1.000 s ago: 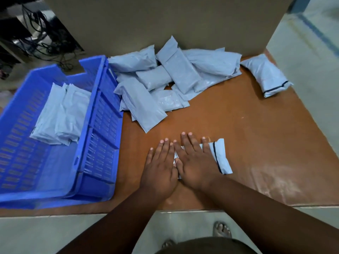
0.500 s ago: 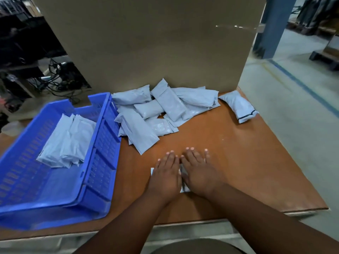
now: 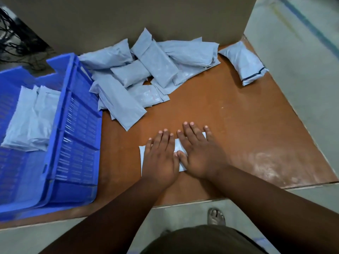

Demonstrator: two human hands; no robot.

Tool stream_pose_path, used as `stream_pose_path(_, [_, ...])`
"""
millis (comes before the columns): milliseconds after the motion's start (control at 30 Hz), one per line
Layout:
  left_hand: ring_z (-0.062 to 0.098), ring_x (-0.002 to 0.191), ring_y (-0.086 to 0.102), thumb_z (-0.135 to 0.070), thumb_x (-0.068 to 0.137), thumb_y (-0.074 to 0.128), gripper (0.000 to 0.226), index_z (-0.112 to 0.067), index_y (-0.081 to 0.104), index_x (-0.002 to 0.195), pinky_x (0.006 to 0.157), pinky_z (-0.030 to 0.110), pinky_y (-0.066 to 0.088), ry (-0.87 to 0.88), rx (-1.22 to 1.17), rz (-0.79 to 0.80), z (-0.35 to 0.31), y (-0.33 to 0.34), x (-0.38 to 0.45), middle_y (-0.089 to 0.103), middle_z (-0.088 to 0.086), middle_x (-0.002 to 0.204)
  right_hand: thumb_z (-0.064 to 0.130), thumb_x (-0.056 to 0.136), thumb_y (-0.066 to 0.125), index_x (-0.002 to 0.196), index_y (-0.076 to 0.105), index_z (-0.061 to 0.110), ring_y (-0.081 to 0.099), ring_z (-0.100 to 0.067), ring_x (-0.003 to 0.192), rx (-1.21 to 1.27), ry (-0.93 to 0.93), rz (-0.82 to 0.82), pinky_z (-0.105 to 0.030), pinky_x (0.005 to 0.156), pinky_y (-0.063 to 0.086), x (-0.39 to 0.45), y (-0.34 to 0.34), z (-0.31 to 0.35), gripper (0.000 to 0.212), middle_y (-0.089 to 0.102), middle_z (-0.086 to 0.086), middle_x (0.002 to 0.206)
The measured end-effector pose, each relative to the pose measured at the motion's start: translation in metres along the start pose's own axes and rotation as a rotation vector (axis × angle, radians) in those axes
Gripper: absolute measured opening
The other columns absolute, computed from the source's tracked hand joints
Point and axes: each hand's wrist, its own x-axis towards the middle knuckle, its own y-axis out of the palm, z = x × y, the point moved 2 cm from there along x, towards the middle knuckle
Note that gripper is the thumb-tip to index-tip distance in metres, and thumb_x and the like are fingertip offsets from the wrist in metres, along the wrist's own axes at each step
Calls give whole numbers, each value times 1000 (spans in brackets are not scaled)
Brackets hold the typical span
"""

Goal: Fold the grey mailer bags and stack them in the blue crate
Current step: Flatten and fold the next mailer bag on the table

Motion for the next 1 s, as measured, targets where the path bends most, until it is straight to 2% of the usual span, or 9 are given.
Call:
stream_pose_path(200, [24,162,19,-41,105,27,65,-15,36,164,129,54,19,-15,-4,52,1,-1,1,27,7,174,63,104,19,169,19,23,1,-26,164,13,0,32,-60,128,5,2,-8,-1,76,6,-7,178])
stream_pose_path(300, [27,162,20,-43,107,29,62,-18,39,163,127,60,19,-33,16,47,-1,-6,-5,25,7,174,64,105,15,169,17,25,0,-26,164,0,-20,49,-61,128,3,-3,-17,-3,75,6,-7,178])
stream_pose_path(400, [28,163,13,-46,107,32,61,-24,36,164,123,69,18,69,57,27,-10,-15,-22,20,5,176,63,103,27,167,23,27,4,-28,164,-8,-107,2,-65,127,4,-22,-27,-4,74,6,-9,177])
stream_pose_path(500, [29,164,4,-47,108,33,62,-28,29,167,124,70,14,190,115,31,-23,-13,-42,10,3,178,67,102,35,168,25,28,5,-30,164,6,-156,-26,-64,128,7,-50,-23,-11,77,7,-8,177])
stream_pose_path(633, [31,164,-5,-48,108,30,65,-36,14,169,125,69,10,172,121,65,-28,-4,-49,4,3,178,75,104,16,169,17,26,0,-30,164,-12,-150,37,-63,128,10,-68,-11,-24,82,1,-5,177])
stream_pose_path(733, [30,164,-4,-47,108,29,67,-28,14,170,125,68,13,189,116,75,-27,-5,-47,3,4,178,75,103,12,169,16,17,-6,-27,164,10,-160,67,-56,130,12,-65,-7,-26,89,-2,-9,177])
stream_pose_path(867, [27,164,8,-39,104,43,72,-8,25,167,126,61,22,207,-20,24,-24,-2,-47,12,9,177,73,103,17,168,14,8,-4,-26,164,30,-175,74,-51,131,13,-63,-5,-28,93,0,-15,176])
stream_pose_path(1000, [27,164,11,-39,105,43,72,-5,27,165,128,58,22,217,-52,4,-24,0,-47,16,12,176,72,102,20,168,14,7,0,-27,164,42,-181,49,-50,131,11,-63,-7,-28,93,3,-16,176])
